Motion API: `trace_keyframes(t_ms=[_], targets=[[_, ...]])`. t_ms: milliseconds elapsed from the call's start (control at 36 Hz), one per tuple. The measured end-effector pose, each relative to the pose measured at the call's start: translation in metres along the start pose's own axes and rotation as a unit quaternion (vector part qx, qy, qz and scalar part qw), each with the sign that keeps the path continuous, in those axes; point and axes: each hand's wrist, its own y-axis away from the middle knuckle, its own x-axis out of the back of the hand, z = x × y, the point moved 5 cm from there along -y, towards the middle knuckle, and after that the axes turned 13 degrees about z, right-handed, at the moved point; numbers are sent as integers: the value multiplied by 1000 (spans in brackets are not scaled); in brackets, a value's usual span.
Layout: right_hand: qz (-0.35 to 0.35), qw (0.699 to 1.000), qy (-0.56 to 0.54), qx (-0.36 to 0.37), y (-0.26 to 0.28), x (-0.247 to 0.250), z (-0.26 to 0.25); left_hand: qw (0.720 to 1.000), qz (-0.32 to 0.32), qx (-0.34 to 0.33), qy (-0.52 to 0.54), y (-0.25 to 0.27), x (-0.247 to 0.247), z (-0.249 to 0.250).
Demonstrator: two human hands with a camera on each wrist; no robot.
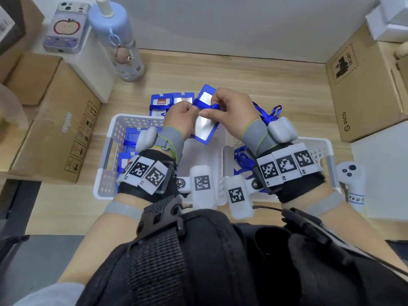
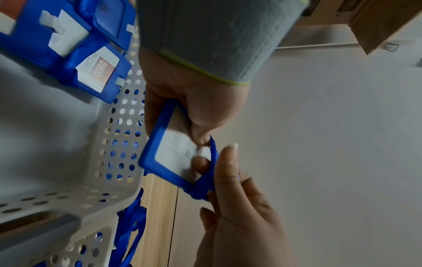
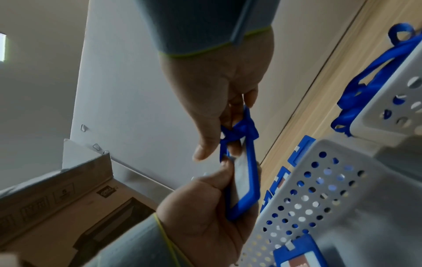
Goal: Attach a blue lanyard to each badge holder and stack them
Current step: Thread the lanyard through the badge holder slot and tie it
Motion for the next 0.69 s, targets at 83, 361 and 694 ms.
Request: trace_keyframes(t_ms=[83,361,694], targets=[[23,1000,-1,14,-1,5,-3,999,17,45,23,-6,7,-10],[-40,977,-182,-109,1,-12,2,979,29,164,119,-15,11,-23],[-120,895,-412,-123,-17,-18,4,935,-52,257,239,-24,-2,-28]])
